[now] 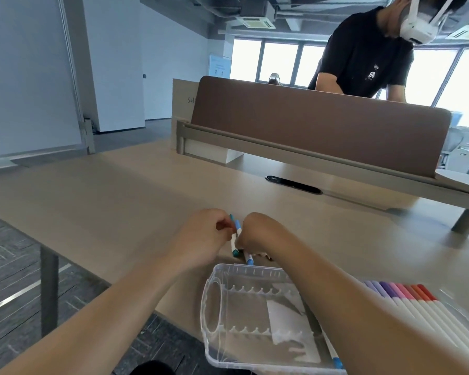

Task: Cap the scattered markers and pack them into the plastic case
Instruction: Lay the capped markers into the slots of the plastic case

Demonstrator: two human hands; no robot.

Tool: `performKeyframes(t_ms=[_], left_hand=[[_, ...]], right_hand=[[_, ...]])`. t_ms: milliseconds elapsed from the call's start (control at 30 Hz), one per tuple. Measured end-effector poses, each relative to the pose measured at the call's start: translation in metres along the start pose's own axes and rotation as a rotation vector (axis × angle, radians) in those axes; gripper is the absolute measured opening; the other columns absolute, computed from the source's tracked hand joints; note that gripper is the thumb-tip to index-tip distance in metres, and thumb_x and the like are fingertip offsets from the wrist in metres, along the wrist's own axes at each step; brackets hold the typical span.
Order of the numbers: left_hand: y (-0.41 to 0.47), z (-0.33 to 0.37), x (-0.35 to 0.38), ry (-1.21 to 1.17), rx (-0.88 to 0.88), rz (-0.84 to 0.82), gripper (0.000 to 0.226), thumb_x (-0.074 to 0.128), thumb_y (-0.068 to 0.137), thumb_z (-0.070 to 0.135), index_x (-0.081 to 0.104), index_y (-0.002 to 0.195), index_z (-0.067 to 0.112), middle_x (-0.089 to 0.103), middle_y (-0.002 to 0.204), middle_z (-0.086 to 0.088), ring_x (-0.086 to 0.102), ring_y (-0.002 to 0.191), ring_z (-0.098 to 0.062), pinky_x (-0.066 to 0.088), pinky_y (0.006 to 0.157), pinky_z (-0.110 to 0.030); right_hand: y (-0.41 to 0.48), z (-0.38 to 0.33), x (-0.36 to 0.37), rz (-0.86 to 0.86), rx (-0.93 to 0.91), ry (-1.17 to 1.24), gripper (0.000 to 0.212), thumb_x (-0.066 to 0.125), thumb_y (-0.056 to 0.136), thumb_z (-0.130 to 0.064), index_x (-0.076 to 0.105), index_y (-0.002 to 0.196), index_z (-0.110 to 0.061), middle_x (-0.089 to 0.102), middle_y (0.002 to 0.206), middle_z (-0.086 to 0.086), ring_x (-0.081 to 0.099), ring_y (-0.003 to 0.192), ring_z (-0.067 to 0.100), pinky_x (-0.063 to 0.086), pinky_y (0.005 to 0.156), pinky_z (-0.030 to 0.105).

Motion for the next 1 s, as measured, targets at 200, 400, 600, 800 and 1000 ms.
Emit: performKeyframes(t_ms=[200, 400, 600, 800, 1000], left_hand=[[-0.012, 0.014, 0.002, 0.015, 0.008, 0.01, 0.018, 0.053, 0.095, 0.014, 0.07, 0.096, 0.018, 0.061, 0.08, 0.015, 0.056, 0.07, -0.003, 0.038, 0.058, -0.013], [-0.036, 0.047, 0.03, 0.141, 0.027, -0.133, 0.02, 0.051, 0.093, 0.019, 0.07, 0.1, 0.021, 0.068, 0.095, 0.003, 0.064, 0.082, -0.014, 0.053, 0.073, -0.032], [-0.065, 0.08, 0.066, 0.218, 0.098, -0.29, 0.038, 0.055, 0.094, 0.022, 0.058, 0.131, 0.028, 0.058, 0.132, 0.006, 0.056, 0.118, -0.015, 0.046, 0.095, -0.028], [-0.079, 0.095, 0.08, 0.338, 0.186, -0.399, 0.021, 0.043, 0.097, 0.019, 0.064, 0.097, 0.021, 0.066, 0.108, 0.002, 0.058, 0.092, -0.014, 0.041, 0.072, -0.024], [-0.079, 0.094, 0.085, 0.409, 0.295, -0.505, 0.036, 0.055, 0.094, 0.043, 0.068, 0.093, 0.01, 0.061, 0.101, 0.0, 0.054, 0.092, -0.01, 0.046, 0.083, -0.035]], right_hand=[[-0.024, 0.009, -0.025, -0.001, -0.013, 0.08, 0.027, 0.061, 0.088, -0.02, 0.051, 0.065, -0.011, 0.05, 0.062, 0.004, 0.05, 0.057, 0.019, 0.04, 0.056, 0.026], [-0.084, 0.05, -0.032, -0.214, 0.007, 0.217, 0.027, 0.057, 0.088, -0.018, 0.056, 0.062, -0.009, 0.052, 0.054, 0.003, 0.038, 0.04, 0.014, 0.031, 0.044, 0.023], [-0.129, 0.089, -0.016, -0.386, 0.052, 0.213, 0.029, 0.052, 0.087, -0.017, 0.054, 0.059, -0.011, 0.048, 0.051, 0.001, 0.035, 0.039, 0.012, 0.023, 0.043, 0.021], [-0.147, 0.1, -0.007, -0.44, 0.032, 0.205, 0.032, 0.056, 0.092, -0.024, 0.056, 0.062, -0.014, 0.051, 0.05, -0.003, 0.036, 0.038, 0.008, 0.024, 0.041, 0.019], [-0.145, 0.108, -0.007, -0.407, 0.026, 0.181, 0.038, 0.058, 0.096, -0.031, 0.056, 0.061, -0.016, 0.046, 0.047, -0.004, 0.034, 0.036, 0.008, 0.025, 0.042, 0.018]])
Point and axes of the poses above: each hand's wrist, its own y-axis towards the middle knuckle, its own x-axis out of the palm, z = x × y, the point moved 5 cm from there along y, towards the middle knuckle
